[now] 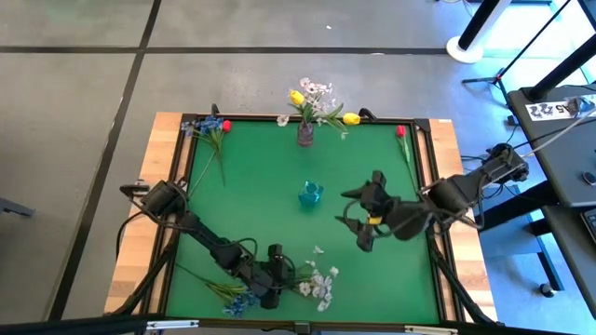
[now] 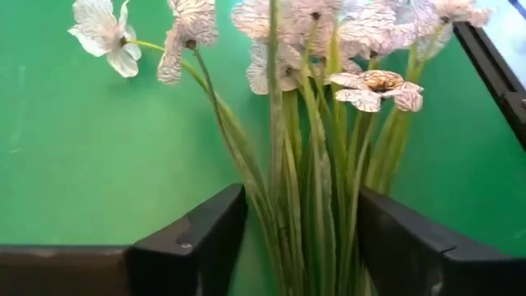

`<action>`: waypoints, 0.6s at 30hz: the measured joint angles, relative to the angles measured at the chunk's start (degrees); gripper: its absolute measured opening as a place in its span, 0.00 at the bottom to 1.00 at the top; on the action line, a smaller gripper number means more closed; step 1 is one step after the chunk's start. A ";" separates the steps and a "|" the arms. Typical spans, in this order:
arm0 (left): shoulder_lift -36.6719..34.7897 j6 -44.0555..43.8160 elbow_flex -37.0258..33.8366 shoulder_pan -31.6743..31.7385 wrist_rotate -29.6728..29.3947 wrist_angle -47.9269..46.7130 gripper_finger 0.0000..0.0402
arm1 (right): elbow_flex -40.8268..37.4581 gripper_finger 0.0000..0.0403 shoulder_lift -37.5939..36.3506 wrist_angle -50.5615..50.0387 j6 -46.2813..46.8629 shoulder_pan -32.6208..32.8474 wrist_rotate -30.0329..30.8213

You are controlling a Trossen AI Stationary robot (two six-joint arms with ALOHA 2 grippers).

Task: Sort flowers into vase by color
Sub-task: Put the white flower into the violet vase

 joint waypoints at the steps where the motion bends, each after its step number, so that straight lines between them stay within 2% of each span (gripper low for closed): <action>1: -0.23 0.21 -0.05 0.01 -0.39 -0.06 0.50 | -0.78 0.71 0.00 0.08 0.77 0.72 0.15; 5: -3.87 3.71 -0.38 0.71 -1.97 -3.60 0.32 | -6.64 0.71 0.00 3.38 2.82 3.47 2.05; 9: -12.58 9.54 -0.66 3.20 -8.38 -9.78 0.08 | -15.89 0.71 0.04 12.85 2.85 5.64 2.30; 10: -15.72 10.65 -0.62 3.96 -9.82 -11.01 0.04 | -18.64 0.71 0.04 16.27 2.83 5.98 1.85; 14: -27.66 14.98 -0.46 6.55 -11.35 -12.90 0.05 | -29.25 0.71 0.11 31.66 2.72 7.27 0.34; 18: -37.81 19.70 -0.44 7.34 -11.86 -7.03 0.06 | -37.27 0.71 0.42 44.19 2.42 7.23 0.41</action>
